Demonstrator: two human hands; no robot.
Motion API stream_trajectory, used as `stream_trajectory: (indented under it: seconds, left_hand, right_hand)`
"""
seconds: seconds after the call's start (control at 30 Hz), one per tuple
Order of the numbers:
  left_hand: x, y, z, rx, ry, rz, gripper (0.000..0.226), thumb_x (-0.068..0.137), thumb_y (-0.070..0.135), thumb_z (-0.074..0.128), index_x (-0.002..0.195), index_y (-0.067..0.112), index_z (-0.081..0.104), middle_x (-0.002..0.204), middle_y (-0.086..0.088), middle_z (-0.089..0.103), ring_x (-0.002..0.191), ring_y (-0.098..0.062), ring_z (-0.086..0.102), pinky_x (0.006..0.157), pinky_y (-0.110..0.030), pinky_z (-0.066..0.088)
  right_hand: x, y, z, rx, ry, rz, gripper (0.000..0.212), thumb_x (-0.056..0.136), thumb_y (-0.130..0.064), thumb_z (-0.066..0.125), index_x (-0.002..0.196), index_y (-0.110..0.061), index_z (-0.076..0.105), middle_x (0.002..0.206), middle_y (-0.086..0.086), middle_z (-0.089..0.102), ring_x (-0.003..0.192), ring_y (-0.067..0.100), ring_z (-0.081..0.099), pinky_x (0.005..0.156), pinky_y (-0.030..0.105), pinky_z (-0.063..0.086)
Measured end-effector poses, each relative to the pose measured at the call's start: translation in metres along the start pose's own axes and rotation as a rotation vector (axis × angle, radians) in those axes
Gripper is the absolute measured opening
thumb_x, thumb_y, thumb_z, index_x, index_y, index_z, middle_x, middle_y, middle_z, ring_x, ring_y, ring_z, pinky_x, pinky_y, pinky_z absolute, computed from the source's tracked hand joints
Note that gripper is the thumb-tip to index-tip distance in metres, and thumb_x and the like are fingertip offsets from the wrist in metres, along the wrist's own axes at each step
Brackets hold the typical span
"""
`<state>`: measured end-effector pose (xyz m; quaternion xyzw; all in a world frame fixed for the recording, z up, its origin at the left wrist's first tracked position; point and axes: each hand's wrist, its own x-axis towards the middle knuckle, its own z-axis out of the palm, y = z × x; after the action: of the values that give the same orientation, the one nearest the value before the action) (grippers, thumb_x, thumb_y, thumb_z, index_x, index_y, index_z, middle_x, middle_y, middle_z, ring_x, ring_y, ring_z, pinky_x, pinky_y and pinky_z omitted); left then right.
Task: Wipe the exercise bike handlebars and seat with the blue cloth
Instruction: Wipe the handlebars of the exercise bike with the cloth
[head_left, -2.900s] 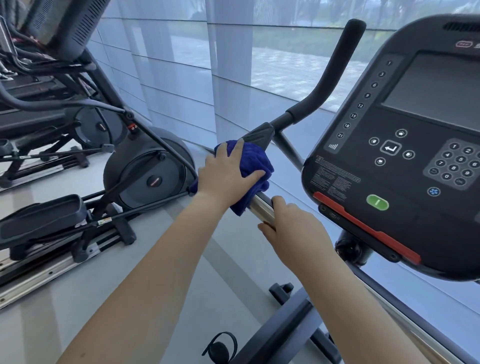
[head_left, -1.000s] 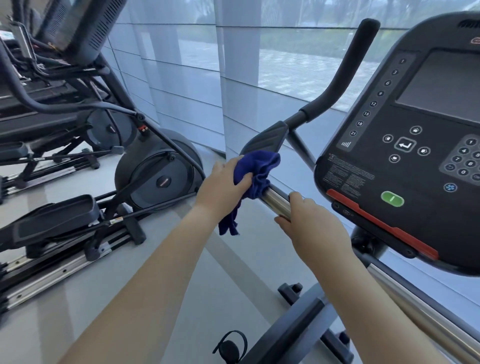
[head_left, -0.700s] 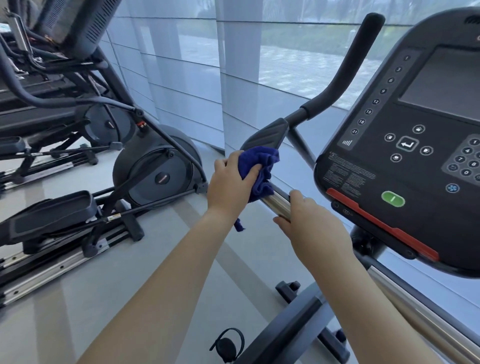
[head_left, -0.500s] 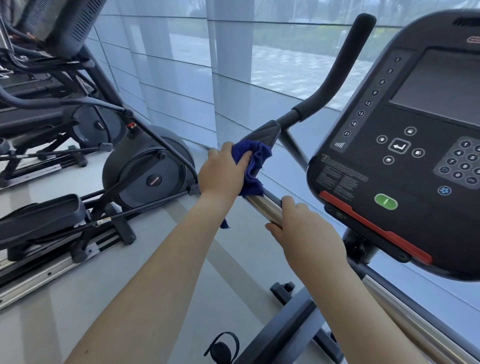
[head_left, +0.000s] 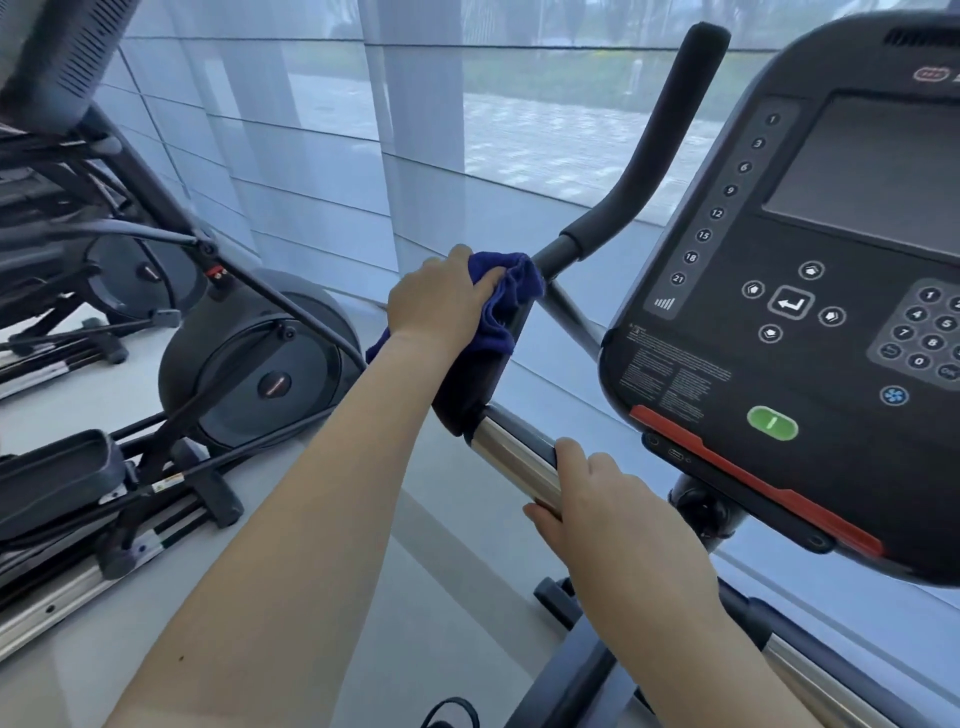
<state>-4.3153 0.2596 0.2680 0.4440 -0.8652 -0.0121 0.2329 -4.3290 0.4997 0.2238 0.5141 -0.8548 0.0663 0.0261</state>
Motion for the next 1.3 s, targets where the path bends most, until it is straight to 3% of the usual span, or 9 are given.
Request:
stream_trajectory:
  seconds: [0.07, 0.23, 0.37, 0.5, 0.67, 0.9, 1.13, 1.3]
  left_hand:
    - [0.014, 0.003, 0.001, -0.038, -0.030, 0.035, 0.051, 0.097, 0.058, 0.030, 0.120, 0.018, 0.050, 0.107, -0.011, 0.063, 0.095, -0.034, 0.059, 0.072, -0.035, 0.041]
    - [0.039, 0.021, 0.000, -0.127, -0.066, 0.108, 0.046, 0.096, 0.056, 0.034, 0.120, 0.020, 0.049, 0.105, -0.009, 0.061, 0.082, -0.025, 0.048, 0.071, -0.033, 0.037]
    - [0.033, 0.029, 0.000, -0.141, -0.034, 0.166, 0.043, 0.092, 0.056, 0.042, 0.121, 0.025, 0.049, 0.105, -0.005, 0.058, 0.084, -0.025, 0.052, 0.071, -0.032, 0.039]
    - [0.013, 0.031, -0.006, -0.105, -0.056, 0.167, 0.057, 0.079, 0.055, 0.058, 0.128, 0.028, 0.043, 0.105, -0.002, 0.051, 0.085, -0.024, 0.052, 0.072, -0.033, 0.041]
    - [-0.005, 0.040, -0.016, 0.007, -0.124, 0.120, 0.071, 0.076, 0.039, 0.065, 0.137, 0.024, 0.032, 0.117, -0.011, 0.047, 0.100, -0.032, 0.053, 0.071, -0.036, 0.041]
    - [-0.040, 0.037, -0.025, 0.064, -0.154, 0.090, 0.079, 0.074, 0.030, 0.068, 0.140, 0.027, 0.026, 0.128, -0.012, 0.040, 0.110, -0.034, 0.044, 0.077, -0.038, 0.041]
    - [-0.082, 0.017, -0.027, -0.014, -0.134, 0.067, 0.078, 0.075, 0.032, 0.064, 0.142, 0.028, 0.025, 0.129, -0.012, 0.041, 0.111, -0.036, 0.042, 0.084, -0.044, 0.049]
    - [-0.104, 0.007, -0.033, -0.136, -0.133, 0.005, 0.069, 0.079, 0.032, 0.058, 0.141, 0.031, 0.030, 0.130, -0.011, 0.041, 0.114, -0.037, 0.041, 0.088, -0.041, 0.045]
  right_hand:
    - [0.003, -0.001, 0.001, 0.006, 0.031, 0.024, 0.037, 0.092, -0.054, 0.045, 0.110, -0.022, 0.038, 0.080, -0.004, 0.036, 0.064, 0.020, 0.039, 0.042, 0.025, 0.016]
    - [0.007, -0.001, 0.000, 0.036, -0.078, 0.048, 0.043, 0.096, -0.053, 0.036, 0.126, -0.023, 0.029, 0.094, -0.004, 0.035, 0.077, 0.020, 0.040, 0.048, 0.027, 0.024]
    - [0.005, -0.002, -0.006, 0.032, -0.090, 0.041, 0.041, 0.097, -0.053, 0.035, 0.125, -0.023, 0.029, 0.093, -0.004, 0.034, 0.078, 0.020, 0.038, 0.048, 0.027, 0.022]
    - [-0.001, 0.000, -0.012, 0.043, -0.053, -0.001, 0.037, 0.098, -0.051, 0.032, 0.120, -0.021, 0.030, 0.092, -0.004, 0.036, 0.077, 0.020, 0.040, 0.058, 0.029, 0.033]
    - [-0.003, 0.000, -0.014, 0.068, -0.043, -0.007, 0.035, 0.098, -0.050, 0.035, 0.114, -0.019, 0.033, 0.091, -0.003, 0.038, 0.075, 0.020, 0.041, 0.056, 0.028, 0.031]
    - [-0.004, 0.004, -0.011, 0.074, 0.015, -0.037, 0.032, 0.098, -0.047, 0.038, 0.109, -0.016, 0.035, 0.087, -0.001, 0.039, 0.070, 0.021, 0.040, 0.045, 0.025, 0.017]
    - [-0.006, 0.005, -0.008, 0.106, 0.050, -0.034, 0.032, 0.097, -0.045, 0.043, 0.106, -0.015, 0.037, 0.085, -0.001, 0.039, 0.070, 0.022, 0.040, 0.044, 0.027, 0.015]
    - [-0.008, 0.005, -0.011, 0.087, 0.047, -0.054, 0.033, 0.097, -0.044, 0.043, 0.109, -0.014, 0.037, 0.086, 0.001, 0.038, 0.070, 0.022, 0.041, 0.044, 0.027, 0.015]
